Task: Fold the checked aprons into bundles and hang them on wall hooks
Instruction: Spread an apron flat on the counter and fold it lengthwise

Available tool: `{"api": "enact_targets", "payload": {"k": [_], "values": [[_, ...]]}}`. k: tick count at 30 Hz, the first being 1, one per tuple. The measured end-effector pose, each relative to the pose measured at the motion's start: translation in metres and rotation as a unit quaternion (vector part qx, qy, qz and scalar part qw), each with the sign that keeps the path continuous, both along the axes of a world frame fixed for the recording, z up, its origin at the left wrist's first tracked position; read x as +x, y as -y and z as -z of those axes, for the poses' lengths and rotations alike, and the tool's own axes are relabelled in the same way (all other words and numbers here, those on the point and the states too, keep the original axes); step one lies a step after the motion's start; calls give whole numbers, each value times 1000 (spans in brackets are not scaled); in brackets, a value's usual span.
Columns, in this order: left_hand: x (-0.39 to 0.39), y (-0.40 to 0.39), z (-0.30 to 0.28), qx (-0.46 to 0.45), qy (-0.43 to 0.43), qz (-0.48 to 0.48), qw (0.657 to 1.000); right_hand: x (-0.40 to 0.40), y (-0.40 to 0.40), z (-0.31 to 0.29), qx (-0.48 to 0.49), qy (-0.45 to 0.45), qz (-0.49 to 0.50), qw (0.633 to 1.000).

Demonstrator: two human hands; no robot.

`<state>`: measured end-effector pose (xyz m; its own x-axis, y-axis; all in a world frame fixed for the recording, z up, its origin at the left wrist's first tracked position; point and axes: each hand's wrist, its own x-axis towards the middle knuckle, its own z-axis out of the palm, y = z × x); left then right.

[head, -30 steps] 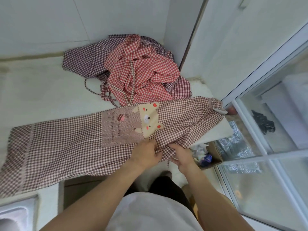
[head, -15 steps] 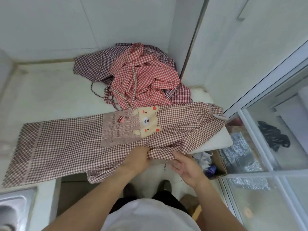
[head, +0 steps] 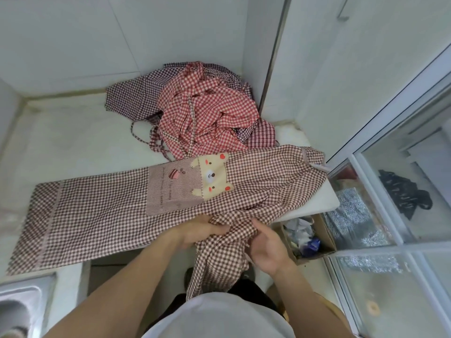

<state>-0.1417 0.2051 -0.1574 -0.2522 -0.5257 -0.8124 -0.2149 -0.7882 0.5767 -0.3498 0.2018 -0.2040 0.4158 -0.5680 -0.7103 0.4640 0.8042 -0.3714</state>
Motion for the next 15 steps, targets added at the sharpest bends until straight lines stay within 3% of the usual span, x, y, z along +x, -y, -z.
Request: {"api": "enact_targets", "payload": {"k": [3,5,7,11,15], "values": [[2,1,-1,17,31,37,999,-17,7,-7,8,-30,89,996],[4,3,-1,18,68,72,995,-28,13,-14,4,-72,95,993],[1,6,-5,-21,158,132,978,-39,16,-19,-1,-110,86,990],[-27,9,-17,-216,318,97,918,-53,21,-28,-50,-141,104,983],[-68,4,-31,-384,293,95,870,-52,26,-38,-63,-170,122,976]]}}
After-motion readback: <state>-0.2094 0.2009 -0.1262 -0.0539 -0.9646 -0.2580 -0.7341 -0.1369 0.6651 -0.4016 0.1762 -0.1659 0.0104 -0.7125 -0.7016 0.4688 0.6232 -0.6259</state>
